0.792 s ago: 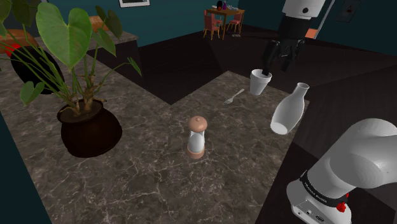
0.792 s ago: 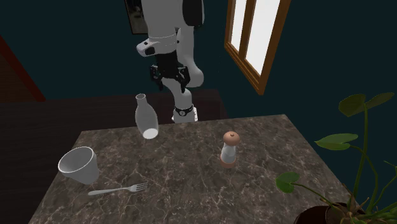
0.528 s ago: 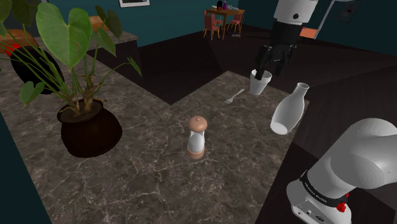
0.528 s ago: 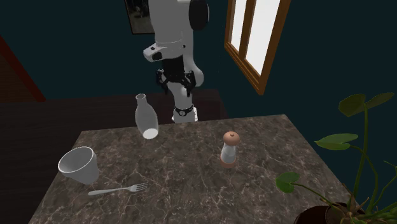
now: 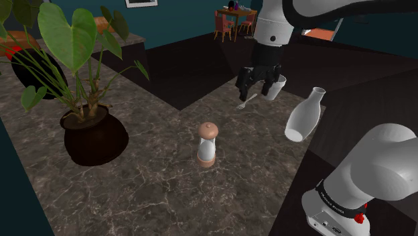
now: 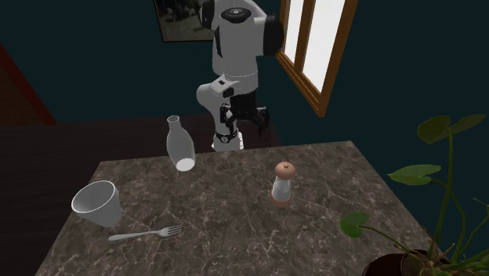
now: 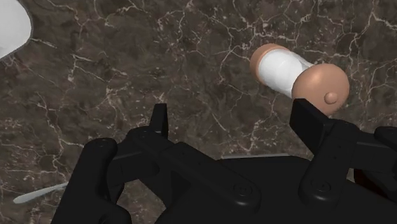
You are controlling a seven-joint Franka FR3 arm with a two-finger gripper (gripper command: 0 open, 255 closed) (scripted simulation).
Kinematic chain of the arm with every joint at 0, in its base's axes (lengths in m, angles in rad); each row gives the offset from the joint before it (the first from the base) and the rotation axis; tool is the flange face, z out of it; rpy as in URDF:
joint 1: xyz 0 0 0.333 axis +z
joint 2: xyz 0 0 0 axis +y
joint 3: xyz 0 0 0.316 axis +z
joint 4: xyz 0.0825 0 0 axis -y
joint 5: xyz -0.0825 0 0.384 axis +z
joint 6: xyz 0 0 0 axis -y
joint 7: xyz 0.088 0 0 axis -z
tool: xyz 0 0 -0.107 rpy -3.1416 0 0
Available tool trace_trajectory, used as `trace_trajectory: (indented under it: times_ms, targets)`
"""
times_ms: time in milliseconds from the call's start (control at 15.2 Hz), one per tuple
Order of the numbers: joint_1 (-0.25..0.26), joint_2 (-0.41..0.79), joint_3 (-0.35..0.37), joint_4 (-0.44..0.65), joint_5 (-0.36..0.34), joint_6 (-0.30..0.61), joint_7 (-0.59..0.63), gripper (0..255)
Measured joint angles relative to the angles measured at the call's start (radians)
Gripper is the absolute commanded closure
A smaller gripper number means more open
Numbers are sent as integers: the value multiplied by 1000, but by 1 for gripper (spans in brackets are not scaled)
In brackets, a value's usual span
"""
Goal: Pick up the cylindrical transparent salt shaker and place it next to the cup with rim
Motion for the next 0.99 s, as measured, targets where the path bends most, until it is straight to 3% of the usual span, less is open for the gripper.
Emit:
trace_trajectory:
  times_ms: [726,990]
  targets:
    - [56,269,202,74,54,220,179,0]
    - [59,312,224,55,52,283,192,0]
